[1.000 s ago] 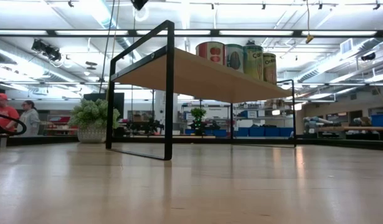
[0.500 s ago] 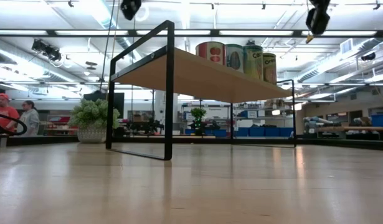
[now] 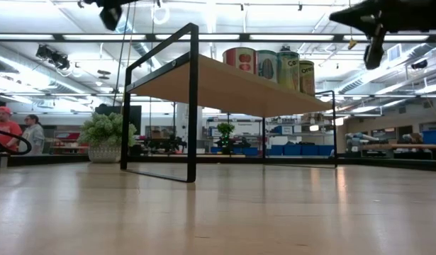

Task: Pick and place cans onto a shelf
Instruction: Return to Home Position

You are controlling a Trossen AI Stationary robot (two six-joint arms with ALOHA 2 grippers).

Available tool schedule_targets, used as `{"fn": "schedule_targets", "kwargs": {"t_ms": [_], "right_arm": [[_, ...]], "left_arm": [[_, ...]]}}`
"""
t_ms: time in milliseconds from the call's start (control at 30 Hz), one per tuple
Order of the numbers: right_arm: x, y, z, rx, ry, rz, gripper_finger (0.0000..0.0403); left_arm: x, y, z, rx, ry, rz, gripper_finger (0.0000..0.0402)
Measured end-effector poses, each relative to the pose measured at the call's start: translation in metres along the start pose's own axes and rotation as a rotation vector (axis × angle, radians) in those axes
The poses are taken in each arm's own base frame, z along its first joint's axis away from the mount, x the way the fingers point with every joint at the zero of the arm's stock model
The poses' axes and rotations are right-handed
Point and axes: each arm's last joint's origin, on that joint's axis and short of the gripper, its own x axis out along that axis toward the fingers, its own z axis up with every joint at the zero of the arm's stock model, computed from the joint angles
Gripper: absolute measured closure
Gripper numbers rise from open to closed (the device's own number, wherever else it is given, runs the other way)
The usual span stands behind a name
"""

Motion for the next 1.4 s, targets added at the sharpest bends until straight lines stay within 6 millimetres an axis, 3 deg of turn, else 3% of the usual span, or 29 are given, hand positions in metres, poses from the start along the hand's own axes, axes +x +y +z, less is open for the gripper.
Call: {"fn": "schedule_targets", "kwargs": {"t_ms": [267,600,1100,1400], "right_arm": [[-0.018,-0.041,-0.02,0.111,-0.105,-0.01,0.0398],[-0.019,-0.047,-0.02,0.061,-0.089,-0.049,0.0398],[-0.02,-0.048,-0.017,0.069,-0.141,-0.094,0.0389],[-0.02,-0.047,-0.017,0.072,-0.139,-0.086,0.0388]], "left_arm": [[-0.031,0.014,-0.036,-0.165,-0.098,0.067,0.0399],[-0.054,0.027,-0.069,-0.347,-0.229,0.148,0.0399],[-0.053,0.036,-0.124,-0.339,-0.244,0.068,0.0399],[-0.041,0.038,-0.142,-0.327,-0.131,0.122,0.0372]]}}
